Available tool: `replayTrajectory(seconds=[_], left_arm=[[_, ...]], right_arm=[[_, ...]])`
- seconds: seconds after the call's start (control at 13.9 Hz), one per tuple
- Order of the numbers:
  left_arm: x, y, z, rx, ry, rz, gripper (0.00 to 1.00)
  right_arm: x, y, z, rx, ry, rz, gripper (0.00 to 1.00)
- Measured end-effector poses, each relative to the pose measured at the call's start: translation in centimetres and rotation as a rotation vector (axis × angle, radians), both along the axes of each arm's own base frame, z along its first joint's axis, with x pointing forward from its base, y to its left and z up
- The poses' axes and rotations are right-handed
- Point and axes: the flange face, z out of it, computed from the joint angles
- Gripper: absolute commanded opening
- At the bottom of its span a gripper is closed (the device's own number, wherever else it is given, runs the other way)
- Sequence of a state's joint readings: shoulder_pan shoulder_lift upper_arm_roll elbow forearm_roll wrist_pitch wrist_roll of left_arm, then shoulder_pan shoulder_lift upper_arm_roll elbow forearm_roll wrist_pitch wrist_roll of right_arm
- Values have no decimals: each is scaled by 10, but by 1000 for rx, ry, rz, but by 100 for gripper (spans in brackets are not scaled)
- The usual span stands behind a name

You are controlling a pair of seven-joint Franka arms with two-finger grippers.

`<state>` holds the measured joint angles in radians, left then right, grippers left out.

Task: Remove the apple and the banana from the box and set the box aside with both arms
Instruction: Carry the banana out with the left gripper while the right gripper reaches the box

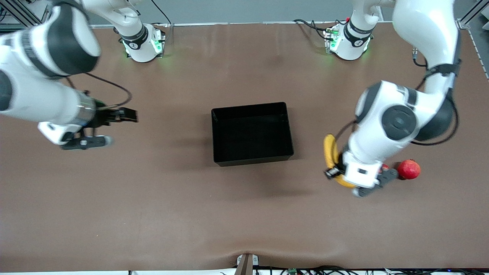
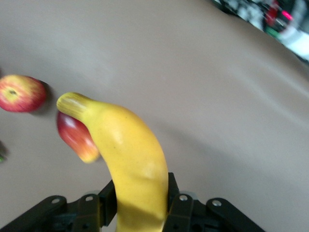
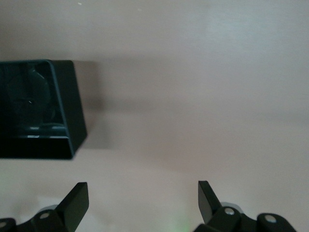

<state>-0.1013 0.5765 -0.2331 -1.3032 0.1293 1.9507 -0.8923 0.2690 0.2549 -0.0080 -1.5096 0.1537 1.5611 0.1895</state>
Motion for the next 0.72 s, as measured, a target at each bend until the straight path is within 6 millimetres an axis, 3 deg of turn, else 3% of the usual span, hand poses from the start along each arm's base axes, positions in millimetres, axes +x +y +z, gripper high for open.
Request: replayTrajectory(seconds=[0.22,0.36,0.5,0.72], left_arm=[[29,82,-36,-22,-29,127,0],[45,123,-72,-42,-56,185,0],[55,145,-116,-76,-74,216,0],[65,158,-190,-116,-143,187,0]], right_arm=[[-10,68,-34,-12,-48,-44,100],[-16,102,-66,-16,-49,-40,100],[-17,130,-103,-27,-49,-68,100],[-23,170,-159,-17,-95,-71,100]])
